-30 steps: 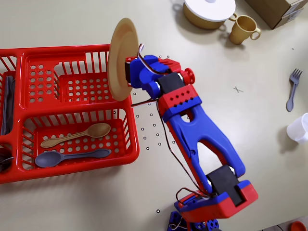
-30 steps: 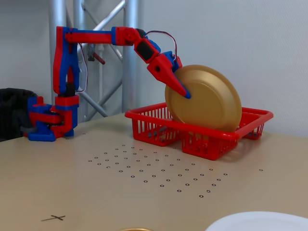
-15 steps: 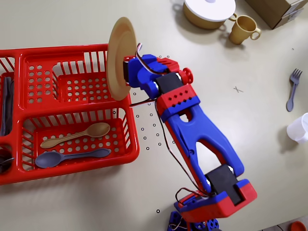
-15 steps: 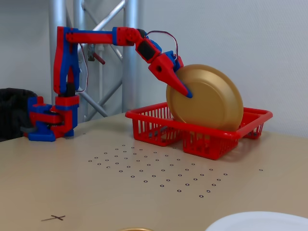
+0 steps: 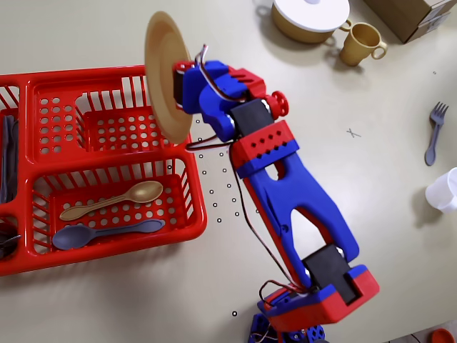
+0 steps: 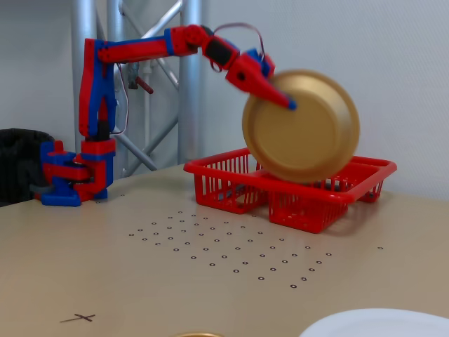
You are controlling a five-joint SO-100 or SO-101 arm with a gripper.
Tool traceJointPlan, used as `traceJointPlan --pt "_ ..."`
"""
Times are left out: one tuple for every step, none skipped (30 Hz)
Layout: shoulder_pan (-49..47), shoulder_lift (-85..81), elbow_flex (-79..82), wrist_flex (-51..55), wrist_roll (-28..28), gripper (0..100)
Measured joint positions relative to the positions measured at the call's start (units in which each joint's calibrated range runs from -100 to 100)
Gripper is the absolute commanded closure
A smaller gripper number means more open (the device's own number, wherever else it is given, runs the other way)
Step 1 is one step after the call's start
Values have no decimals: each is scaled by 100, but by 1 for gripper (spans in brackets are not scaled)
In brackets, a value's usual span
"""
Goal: Grasp the plate, place it on the cross drawn on the table.
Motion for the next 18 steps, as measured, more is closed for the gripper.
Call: traceJointPlan --pt "-27 0 -63 -8 -39 100" --pt "-27 0 -63 -8 -98 100" --pt "-27 0 -63 -8 -98 100" --pt "-9 0 -63 -8 -78 100" --pt "27 0 -63 -8 -127 100" --pt "46 0 -81 -8 -171 100" --pt "46 0 -154 -8 -215 100" --pt "46 0 -235 -8 -264 100" --pt "46 0 -335 -8 -308 100" --pt "27 0 -452 -8 -347 100" --pt "18 0 -561 -8 -376 100" --pt "9 8 -669 -8 -405 100" --pt "0 33 -750 -8 -405 100" --pt "0 41 -796 -8 -405 100" --pt "0 82 -823 -8 -405 100" --pt "9 106 -832 -8 -464 100" --pt "27 131 -841 -8 -513 100" --pt "82 147 -841 -16 -562 100"
